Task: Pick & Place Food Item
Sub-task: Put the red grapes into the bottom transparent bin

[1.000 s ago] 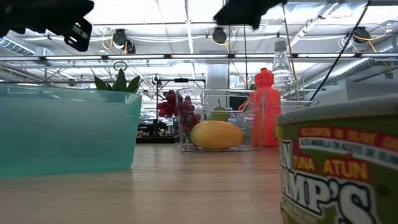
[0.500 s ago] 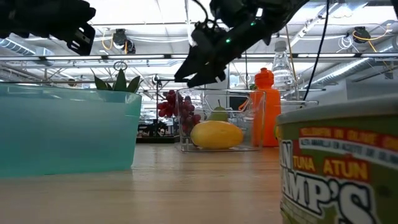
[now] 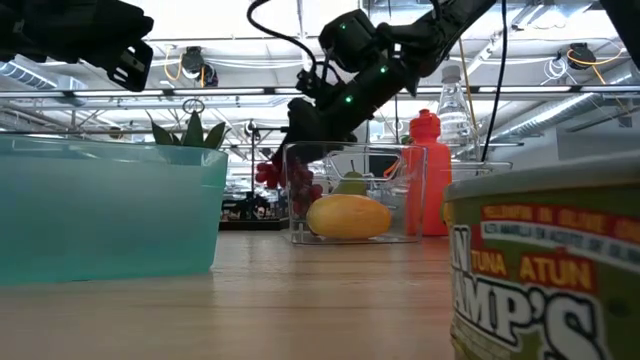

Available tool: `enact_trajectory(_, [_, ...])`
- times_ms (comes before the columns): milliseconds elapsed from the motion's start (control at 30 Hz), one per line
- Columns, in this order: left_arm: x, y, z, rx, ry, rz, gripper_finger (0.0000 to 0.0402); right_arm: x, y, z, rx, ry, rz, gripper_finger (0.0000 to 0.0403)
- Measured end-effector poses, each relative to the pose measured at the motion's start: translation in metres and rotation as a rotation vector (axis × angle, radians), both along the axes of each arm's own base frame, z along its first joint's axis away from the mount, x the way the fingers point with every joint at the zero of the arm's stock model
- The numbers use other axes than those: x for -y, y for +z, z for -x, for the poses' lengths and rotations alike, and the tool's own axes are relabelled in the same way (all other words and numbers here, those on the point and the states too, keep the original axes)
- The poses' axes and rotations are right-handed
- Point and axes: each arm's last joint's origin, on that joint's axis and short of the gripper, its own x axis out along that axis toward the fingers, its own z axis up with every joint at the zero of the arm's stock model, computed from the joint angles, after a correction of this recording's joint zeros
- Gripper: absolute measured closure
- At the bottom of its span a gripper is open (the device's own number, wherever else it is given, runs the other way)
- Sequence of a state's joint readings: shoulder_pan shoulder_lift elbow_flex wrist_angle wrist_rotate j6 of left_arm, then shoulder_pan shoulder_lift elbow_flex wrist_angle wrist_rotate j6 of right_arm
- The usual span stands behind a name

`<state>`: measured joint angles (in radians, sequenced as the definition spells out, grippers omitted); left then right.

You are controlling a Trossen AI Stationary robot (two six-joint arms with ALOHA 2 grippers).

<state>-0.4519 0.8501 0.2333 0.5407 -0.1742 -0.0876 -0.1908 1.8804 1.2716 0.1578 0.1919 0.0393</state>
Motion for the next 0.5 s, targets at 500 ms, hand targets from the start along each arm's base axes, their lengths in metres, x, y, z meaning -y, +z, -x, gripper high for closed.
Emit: enact_trajectory(500, [0.000, 0.000, 0.000, 0.005, -0.001, -0.013, 0.0350, 0.008, -0.020, -0.003, -0.029, -0.077, -0.027, 0.0099])
